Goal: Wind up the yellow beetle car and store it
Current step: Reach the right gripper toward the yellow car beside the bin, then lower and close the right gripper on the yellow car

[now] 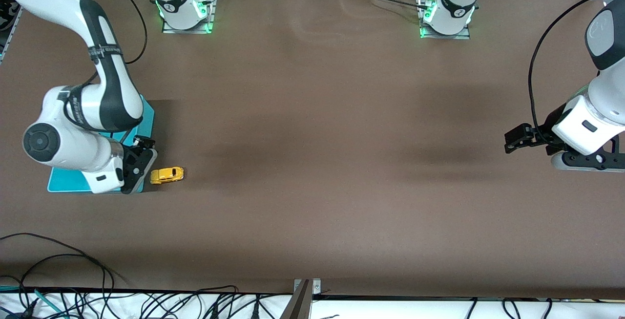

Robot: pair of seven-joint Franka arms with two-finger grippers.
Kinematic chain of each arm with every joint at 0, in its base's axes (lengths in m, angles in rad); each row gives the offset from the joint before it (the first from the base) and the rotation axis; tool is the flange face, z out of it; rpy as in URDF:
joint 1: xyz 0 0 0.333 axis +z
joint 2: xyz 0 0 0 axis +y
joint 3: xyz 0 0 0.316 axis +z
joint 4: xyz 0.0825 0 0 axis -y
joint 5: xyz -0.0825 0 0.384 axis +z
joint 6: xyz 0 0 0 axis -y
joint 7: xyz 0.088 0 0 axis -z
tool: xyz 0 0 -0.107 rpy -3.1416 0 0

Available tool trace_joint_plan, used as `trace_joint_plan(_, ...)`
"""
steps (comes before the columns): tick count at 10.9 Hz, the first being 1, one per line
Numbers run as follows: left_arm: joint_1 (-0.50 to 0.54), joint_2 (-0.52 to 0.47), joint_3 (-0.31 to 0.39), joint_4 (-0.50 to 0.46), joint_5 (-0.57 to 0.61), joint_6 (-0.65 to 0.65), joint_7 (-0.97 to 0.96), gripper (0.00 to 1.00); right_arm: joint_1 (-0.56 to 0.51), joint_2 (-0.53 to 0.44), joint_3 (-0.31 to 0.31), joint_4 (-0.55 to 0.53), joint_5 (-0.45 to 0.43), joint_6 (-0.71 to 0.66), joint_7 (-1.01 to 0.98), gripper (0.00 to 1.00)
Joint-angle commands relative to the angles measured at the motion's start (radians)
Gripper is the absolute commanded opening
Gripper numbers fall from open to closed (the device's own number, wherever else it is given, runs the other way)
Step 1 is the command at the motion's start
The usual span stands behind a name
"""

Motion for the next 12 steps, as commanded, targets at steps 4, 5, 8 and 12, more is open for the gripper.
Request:
trace_joint_plan(4,0.002,-0.014,0.004,0.002,-0.031,-0.013,0.026,1.0,0.003,0.111,-0.001,-0.076,0.009,0.238,-0.275,1.0)
trace_joint_plan(5,0.0,-0.014,0.003,0.002,-0.031,-0.013,0.026,1.0,0.003,0.121,0.004,-0.11,0.009,0.28,-0.295,1.0)
trace_joint_plan(8,0.002,-0.014,-0.017,0.002,-0.031,-0.013,0.026,1.0,0.001,0.132,0.02,-0.175,0.014,0.397,-0.343,1.0)
trace_joint_plan(12,0.002,-0.014,-0.022,0.031,-0.029,-0.015,0.029,1.0,0.003,0.128,0.022,-0.173,0.012,0.397,-0.366,0.63)
